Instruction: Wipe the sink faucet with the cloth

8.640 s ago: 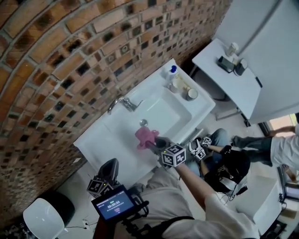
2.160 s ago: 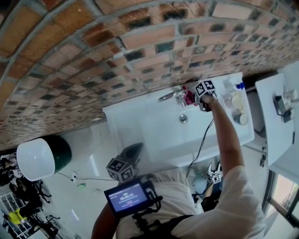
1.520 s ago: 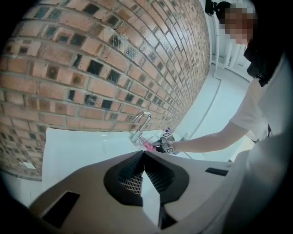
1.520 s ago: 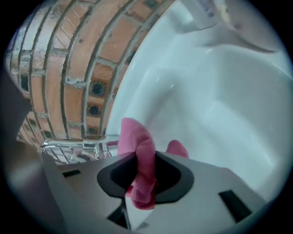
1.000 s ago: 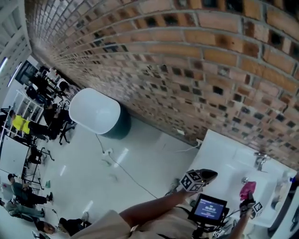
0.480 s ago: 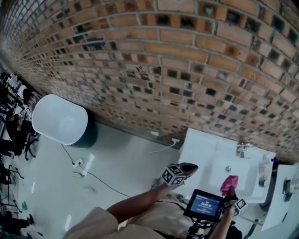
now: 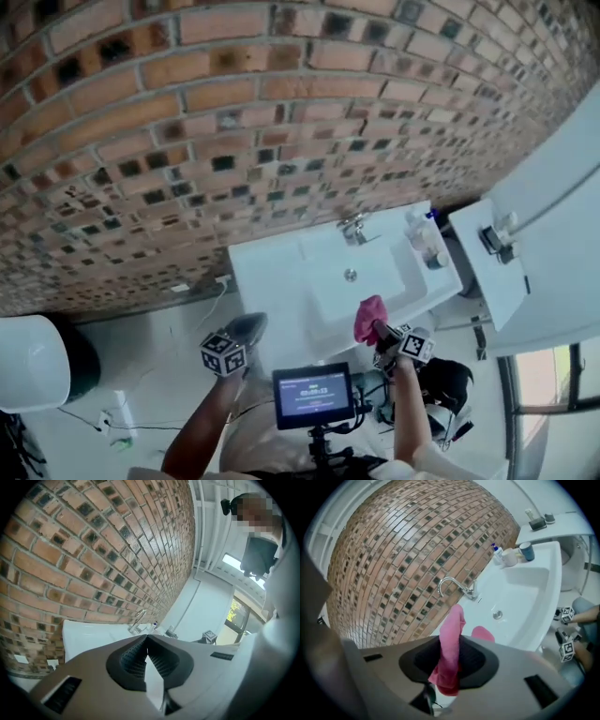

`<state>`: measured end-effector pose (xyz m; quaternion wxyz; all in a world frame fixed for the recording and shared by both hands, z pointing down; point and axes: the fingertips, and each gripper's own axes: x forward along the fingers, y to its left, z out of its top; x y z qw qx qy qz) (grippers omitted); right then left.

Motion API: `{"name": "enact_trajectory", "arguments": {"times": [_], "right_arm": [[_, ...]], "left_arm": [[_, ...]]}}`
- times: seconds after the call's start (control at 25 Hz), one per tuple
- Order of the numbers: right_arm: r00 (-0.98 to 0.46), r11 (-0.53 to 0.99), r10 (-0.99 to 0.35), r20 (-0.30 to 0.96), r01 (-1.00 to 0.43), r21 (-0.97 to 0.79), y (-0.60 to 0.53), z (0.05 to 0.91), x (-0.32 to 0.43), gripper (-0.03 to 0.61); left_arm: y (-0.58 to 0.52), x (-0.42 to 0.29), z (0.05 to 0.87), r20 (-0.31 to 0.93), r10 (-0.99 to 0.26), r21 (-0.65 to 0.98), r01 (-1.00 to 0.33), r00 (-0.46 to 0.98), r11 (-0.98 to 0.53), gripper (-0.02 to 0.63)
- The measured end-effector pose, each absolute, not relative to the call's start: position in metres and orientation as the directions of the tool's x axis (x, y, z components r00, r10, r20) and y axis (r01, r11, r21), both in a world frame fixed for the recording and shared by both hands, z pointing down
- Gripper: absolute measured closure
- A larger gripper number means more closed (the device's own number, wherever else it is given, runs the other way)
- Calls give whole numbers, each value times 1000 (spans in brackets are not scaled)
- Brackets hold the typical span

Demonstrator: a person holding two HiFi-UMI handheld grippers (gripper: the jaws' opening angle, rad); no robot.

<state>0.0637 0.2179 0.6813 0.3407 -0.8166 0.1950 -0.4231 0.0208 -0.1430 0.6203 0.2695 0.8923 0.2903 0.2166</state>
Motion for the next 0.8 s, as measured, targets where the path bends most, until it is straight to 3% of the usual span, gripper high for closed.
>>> {"name": "enact_trajectory", "arguments": {"times": [0.16, 0.52, 0.8], "right_arm": [[610, -652, -639, 468, -108, -750, 241, 655, 92, 463], [572, -711, -648, 502, -220, -668, 277, 662, 217, 463], [485, -788, -607, 629, -468, -400, 314, 674, 378, 463]], "left_arm": [[-111, 38, 606, 235, 655, 595, 427, 718, -681, 629], [-56, 109, 585, 299, 654, 539, 442, 695, -717, 629], [1, 150, 582, 347, 608, 559, 364, 714, -745, 629]]}}
